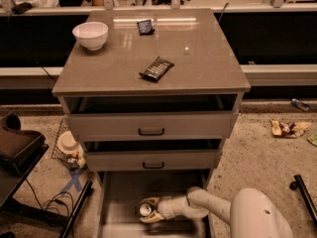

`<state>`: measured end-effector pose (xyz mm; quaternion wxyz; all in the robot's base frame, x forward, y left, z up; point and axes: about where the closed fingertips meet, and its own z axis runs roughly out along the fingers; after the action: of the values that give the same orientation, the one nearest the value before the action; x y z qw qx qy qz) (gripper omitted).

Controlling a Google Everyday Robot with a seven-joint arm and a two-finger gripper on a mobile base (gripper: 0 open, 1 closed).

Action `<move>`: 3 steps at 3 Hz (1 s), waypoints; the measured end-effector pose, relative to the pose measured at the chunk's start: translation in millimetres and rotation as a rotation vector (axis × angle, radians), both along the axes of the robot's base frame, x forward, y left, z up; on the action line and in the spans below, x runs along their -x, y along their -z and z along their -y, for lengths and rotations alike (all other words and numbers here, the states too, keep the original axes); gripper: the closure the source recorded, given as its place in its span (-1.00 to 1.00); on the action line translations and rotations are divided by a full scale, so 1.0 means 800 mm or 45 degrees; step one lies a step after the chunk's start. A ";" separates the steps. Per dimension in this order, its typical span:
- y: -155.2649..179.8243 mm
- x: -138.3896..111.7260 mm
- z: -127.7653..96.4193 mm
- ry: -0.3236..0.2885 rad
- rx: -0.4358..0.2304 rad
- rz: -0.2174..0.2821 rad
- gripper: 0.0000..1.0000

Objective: Pick pepsi can from bottom drawer and place on counter

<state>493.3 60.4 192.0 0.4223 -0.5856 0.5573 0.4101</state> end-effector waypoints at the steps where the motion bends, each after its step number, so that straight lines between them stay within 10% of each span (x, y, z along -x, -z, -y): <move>1: 0.000 0.002 -0.003 -0.003 -0.003 -0.002 1.00; 3: -0.084 0.028 0.025 -0.027 -0.076 0.001 1.00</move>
Offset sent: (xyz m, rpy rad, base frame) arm -0.0233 -0.0038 0.0535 0.0625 -0.0160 0.0496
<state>470.8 40.8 259.0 0.4355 -0.5789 0.5384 0.4306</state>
